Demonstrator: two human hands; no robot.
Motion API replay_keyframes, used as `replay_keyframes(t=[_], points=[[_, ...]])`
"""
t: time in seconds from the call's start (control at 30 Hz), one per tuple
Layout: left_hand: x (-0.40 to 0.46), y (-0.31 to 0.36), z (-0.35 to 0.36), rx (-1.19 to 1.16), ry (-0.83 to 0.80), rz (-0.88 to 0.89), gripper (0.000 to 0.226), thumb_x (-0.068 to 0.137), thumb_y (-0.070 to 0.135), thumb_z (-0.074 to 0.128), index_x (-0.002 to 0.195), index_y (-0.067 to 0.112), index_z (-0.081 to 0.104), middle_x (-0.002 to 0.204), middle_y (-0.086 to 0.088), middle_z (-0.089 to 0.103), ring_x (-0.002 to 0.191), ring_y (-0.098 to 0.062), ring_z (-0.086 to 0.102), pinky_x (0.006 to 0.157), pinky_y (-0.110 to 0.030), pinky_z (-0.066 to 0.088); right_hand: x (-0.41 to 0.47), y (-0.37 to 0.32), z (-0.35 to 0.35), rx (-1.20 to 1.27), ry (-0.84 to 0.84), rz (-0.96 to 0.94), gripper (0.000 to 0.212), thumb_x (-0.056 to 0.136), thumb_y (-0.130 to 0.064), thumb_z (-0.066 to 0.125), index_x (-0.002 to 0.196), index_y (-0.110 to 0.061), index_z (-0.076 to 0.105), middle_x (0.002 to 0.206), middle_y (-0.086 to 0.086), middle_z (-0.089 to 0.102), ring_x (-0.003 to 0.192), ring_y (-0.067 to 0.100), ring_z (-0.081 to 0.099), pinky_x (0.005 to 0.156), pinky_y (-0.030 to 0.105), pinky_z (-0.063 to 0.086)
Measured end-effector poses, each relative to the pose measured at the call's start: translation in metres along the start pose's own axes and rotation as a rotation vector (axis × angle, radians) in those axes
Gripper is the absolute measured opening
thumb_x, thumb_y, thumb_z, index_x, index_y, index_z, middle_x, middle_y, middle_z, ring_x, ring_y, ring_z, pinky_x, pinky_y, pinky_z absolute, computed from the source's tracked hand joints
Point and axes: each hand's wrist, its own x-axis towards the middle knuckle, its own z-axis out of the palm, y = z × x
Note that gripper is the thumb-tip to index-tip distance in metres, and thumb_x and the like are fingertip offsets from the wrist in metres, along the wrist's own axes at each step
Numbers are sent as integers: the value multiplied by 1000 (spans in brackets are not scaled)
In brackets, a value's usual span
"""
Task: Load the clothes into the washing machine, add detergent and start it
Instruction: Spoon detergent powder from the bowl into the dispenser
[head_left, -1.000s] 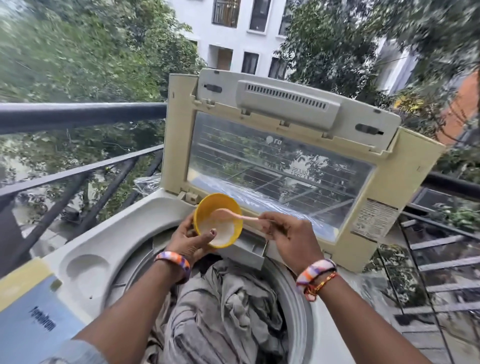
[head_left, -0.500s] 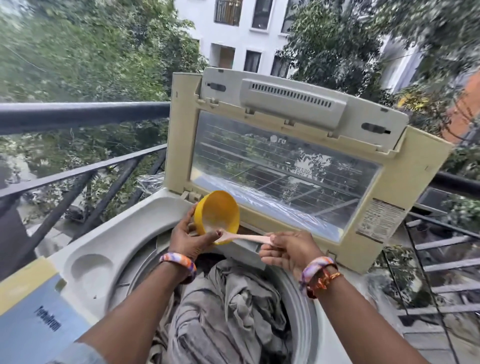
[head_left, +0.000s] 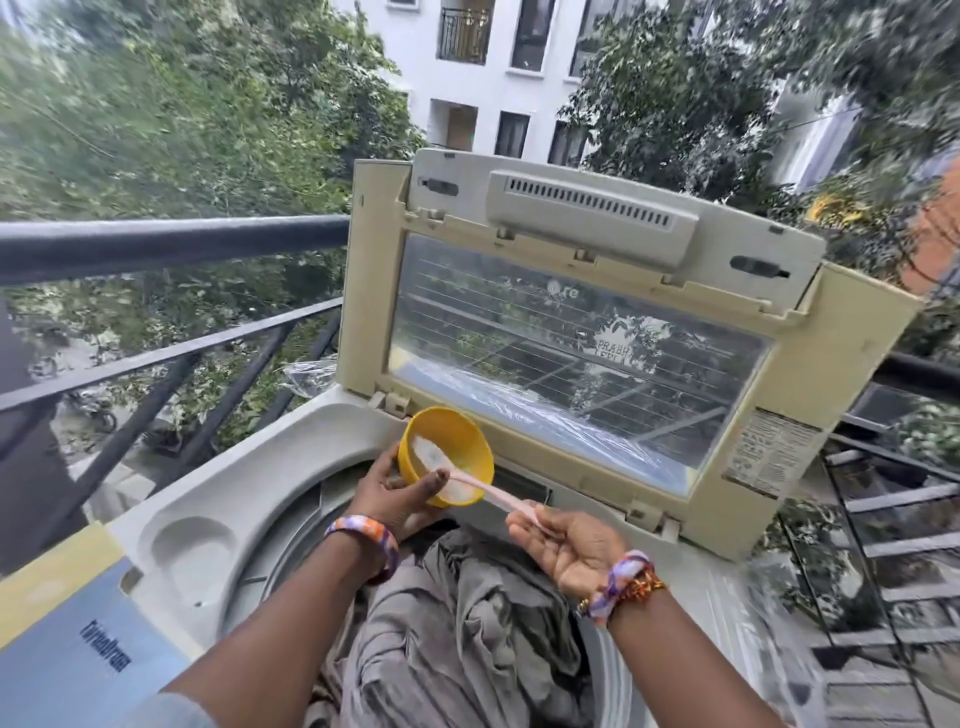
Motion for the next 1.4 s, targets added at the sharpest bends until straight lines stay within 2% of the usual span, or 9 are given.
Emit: replay_keyframes(t=[0.13,0.37,0.5,0.63,0.73,0.87,0.93,1.13,1.4], points=[[0,2,0,-43,38,-23,24,85,-7,56,97,15,55,92,-11,61,79,-26,61,52,-35,58,0,-5,-8,42,21,-42,27,97,4,31,79,10,50,41,21,60,33,23,60,30,27,48],[5,3,-4,-66,143,-18,46,85,4,61,129,5,46,114,-17,57,96,-33,59,56,-39,58,0,-15,-32,60,101,-155,25,97,4,31,78,7,47,39,17,59,32,20,60,32,27,49],[7,5,-4,-59,175,27,42,86,5,60,126,3,47,125,-21,54,97,-32,58,45,-26,57,-1,-15,-40,16,134,-217,25,97,5,33,77,3,48,38,14,59,33,19,60,33,27,50],[9,5,-6,-67,195,29,43,86,5,61,126,3,46,132,-22,51,110,-37,56,50,-30,59,-1,-11,-43,-60,156,-273,25,95,5,37,76,0,51,37,10,59,33,16,60,35,24,51],[8,5,-6,-52,197,41,50,86,6,60,133,0,42,130,-22,51,103,-33,55,47,-26,57,1,-9,-42,-133,178,-310,24,93,9,41,75,-1,53,40,9,60,33,13,59,38,22,53],[9,6,-5,-59,196,47,50,86,5,60,133,1,43,134,-23,49,102,-32,54,47,-26,57,1,-7,-42,-202,203,-349,19,90,10,47,76,0,56,66,18,57,36,10,60,43,20,54],[9,6,-5,-57,199,40,50,86,5,60,132,1,43,131,-23,50,102,-33,54,47,-26,57,1,-6,-41,-223,210,-356,18,90,9,47,78,0,56,70,18,57,38,10,61,45,19,54],[8,7,-3,-62,198,42,49,86,4,60,132,0,43,117,-17,53,100,-31,54,45,-24,56,-3,-9,-34,-338,209,-428,20,89,7,51,76,-5,60,75,15,61,68,21,59,50,16,55],[5,8,-1,-57,195,40,51,87,3,59,134,1,41,127,-22,51,102,-32,53,44,-24,56,-4,-3,-30,-533,275,-506,18,89,9,48,83,0,62,64,11,61,51,18,54,43,16,50]])
